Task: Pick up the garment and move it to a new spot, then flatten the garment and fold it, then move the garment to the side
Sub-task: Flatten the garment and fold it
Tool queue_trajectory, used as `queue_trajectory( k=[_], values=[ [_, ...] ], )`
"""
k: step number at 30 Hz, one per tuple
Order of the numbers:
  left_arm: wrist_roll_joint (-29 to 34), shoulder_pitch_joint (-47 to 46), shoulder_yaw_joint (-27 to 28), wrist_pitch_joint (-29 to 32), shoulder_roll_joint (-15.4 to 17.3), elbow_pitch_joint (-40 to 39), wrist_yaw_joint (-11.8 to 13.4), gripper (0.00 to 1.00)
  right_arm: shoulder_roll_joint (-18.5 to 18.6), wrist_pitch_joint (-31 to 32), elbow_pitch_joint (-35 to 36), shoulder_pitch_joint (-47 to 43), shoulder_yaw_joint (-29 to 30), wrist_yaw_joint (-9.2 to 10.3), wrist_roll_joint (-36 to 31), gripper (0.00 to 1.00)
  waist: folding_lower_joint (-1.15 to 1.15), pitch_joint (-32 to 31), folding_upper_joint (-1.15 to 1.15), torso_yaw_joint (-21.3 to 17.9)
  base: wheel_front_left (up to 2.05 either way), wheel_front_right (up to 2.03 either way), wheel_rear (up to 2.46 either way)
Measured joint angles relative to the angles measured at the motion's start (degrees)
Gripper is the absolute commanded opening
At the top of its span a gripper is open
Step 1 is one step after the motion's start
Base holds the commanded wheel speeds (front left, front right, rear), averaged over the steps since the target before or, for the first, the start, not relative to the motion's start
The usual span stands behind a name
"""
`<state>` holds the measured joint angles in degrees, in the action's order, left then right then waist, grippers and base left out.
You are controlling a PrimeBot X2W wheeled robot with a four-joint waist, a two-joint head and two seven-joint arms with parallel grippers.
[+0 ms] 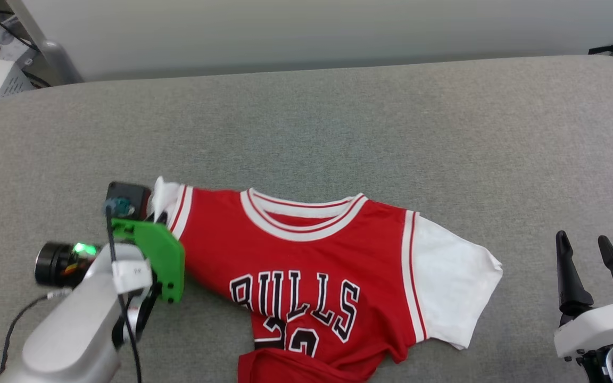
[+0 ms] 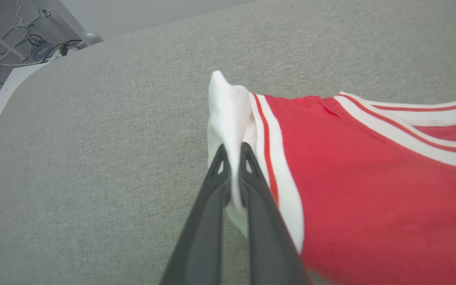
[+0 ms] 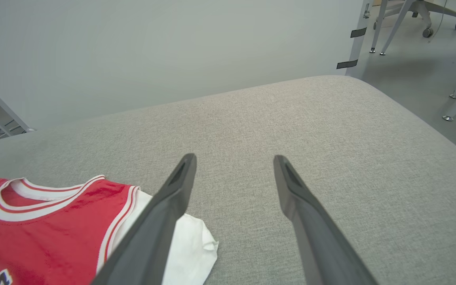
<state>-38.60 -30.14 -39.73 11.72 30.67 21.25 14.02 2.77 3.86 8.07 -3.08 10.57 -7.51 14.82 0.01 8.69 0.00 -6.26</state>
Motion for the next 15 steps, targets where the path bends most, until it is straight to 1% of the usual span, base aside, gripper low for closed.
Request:
queue_trajectory(
  k=[1, 3, 6, 10, 11, 12, 13, 14, 15],
  values=[
    [-2.4, 7.6, 1.6, 0.2, 2.1, -5.0, 4.3, 0.0, 0.0, 0.5, 0.5, -0.7, 0.1, 0.0, -0.4, 1.0, -0.01, -0.8, 0.0, 0.9, 0.0, 0.0, 0.0],
    [-4.3, 12.9, 2.4, -0.1, 1.9, -7.0, 6.4, 0.0, 0.0, 0.6, 0.9, -0.8, 0.1, 0.0, -0.5, 1.0, 0.0, -1.1, 0.0, 1.5, 0.0, 0.0, 0.0],
    [-6.7, 18.0, 3.0, -1.6, 0.7, -7.9, 8.0, 0.0, 0.0, 1.1, 1.3, -0.8, 0.1, 0.0, -0.6, 1.0, 0.0, -1.4, 0.0, 2.1, 0.0, 0.0, 0.0],
    [-7.8, 20.1, 3.3, -4.5, -2.1, -7.7, 8.1, 0.0, 0.0, 1.7, 1.6, -0.8, 0.0, 0.0, -0.9, 1.0, 0.0, -1.6, 0.0, 2.7, 0.0, 0.0, 0.0],
    [-7.9, 20.2, 3.5, -5.3, -2.4, -7.4, 7.9, 0.16, 0.0, 1.9, 1.6, -0.8, 0.1, 0.0, -1.1, 1.0, 0.0, -1.7, 0.0, 2.7, 0.0, 0.0, 0.0],
    [-8.1, 20.3, 3.9, -6.3, -3.0, -7.1, 7.7, 0.34, 0.0, 2.2, 1.6, -0.8, 0.0, 0.0, -1.4, 1.0, -0.01, -1.9, 0.0, 2.8, 0.0, 0.0, 0.0],
    [-8.3, 20.4, 4.5, -7.7, -3.6, -6.8, 7.6, 0.97, 0.0, 2.3, 1.7, -0.9, 0.0, 0.0, -1.7, 1.0, -0.01, -2.1, 0.0, 2.9, 0.0, 0.0, 0.0],
    [-8.3, 20.4, 4.7, -8.9, -3.9, -6.6, 7.6, 1.0, 0.0, 2.5, 1.7, -0.9, 0.1, 0.0, -1.8, 1.0, -0.01, -2.3, 0.0, 3.0, 0.0, 0.0, 0.0],
    [-8.3, 20.5, 5.0, -10.4, -4.2, -6.5, 7.4, 1.0, 0.0, 2.5, 1.8, -1.0, 0.1, 0.0, -2.1, 1.0, 0.0, -2.6, 0.0, 3.0, 0.0, 0.0, 0.0]
  ],
)
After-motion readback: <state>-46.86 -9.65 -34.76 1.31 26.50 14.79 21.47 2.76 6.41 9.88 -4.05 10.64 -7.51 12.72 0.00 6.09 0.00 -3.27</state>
